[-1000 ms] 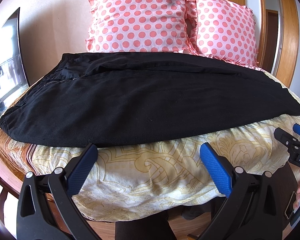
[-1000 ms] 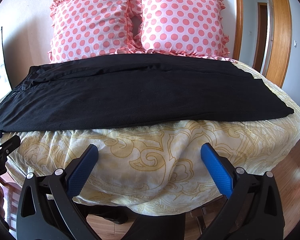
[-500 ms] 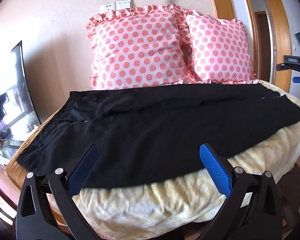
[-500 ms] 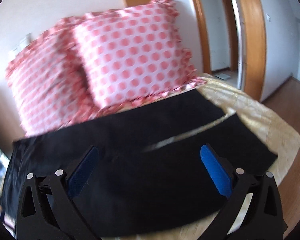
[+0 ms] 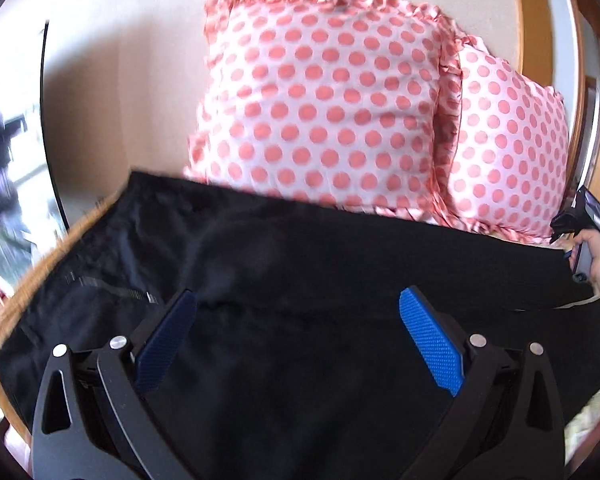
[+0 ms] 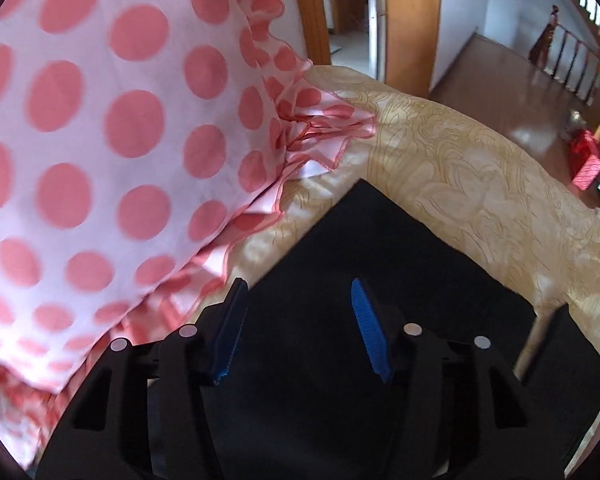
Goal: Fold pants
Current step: 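Reach the right gripper to the trouser leg end and grasp it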
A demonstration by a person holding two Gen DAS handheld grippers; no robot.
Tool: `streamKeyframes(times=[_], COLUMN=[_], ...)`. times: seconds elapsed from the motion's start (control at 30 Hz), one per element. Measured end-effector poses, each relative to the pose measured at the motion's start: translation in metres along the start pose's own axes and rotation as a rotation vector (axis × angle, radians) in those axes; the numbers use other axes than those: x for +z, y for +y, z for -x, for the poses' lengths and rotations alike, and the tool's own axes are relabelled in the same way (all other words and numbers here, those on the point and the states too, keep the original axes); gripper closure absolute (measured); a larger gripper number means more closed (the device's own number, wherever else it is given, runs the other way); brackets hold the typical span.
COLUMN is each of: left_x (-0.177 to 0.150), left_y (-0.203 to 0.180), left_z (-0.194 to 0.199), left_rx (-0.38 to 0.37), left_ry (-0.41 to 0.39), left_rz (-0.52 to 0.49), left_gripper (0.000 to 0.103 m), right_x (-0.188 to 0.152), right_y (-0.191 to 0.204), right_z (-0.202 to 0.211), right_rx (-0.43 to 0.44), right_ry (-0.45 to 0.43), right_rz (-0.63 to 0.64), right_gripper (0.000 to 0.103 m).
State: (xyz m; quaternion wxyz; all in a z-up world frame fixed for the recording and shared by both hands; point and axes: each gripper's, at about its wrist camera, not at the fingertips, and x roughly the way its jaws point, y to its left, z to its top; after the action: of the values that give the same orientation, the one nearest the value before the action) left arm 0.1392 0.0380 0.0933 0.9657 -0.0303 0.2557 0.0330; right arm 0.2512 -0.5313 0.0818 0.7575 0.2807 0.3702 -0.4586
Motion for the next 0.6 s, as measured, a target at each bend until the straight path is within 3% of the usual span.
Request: streamKeyframes(times=[0.1, 0.2, 0.37, 0.5, 0.6], left_x=[-0.001, 0.001, -0.002, -0.005, -0.006], left_y=[-0.001, 0.003, 0.017, 0.023, 0.028], left_z=[-0.002, -0.011, -0.026, -0.029, -0.025], left_rx=[0.018, -0.037, -0.083, -0.07, -0.052], left_ry=[-0.077, -0.041, 0.018, 0.046, 0.044], left_rz=[-0.071, -0.065, 0.04, 0.05, 0.034], left_gripper=[0.002, 0.002, 0.002, 0.002, 0.002], right_x=[0.004, 0.002, -0.013, -0.014, -0.013], right_y=[0.008, 0.019, 0.023, 0.015, -0.007], right_z=[-0.022, -0.03, -0.027, -0.022, -0.021], right_rx=[-0.093, -0.193, -0.23, -0.228, -0.133], right_ry=[0.004, -0.025, -0.068, -0.083, -0.076], right_rz=[-0.035, -0.028, -0.037, -0.083, -0.148], right_gripper=[0.046, 0.047, 0.054, 0.083, 0.095])
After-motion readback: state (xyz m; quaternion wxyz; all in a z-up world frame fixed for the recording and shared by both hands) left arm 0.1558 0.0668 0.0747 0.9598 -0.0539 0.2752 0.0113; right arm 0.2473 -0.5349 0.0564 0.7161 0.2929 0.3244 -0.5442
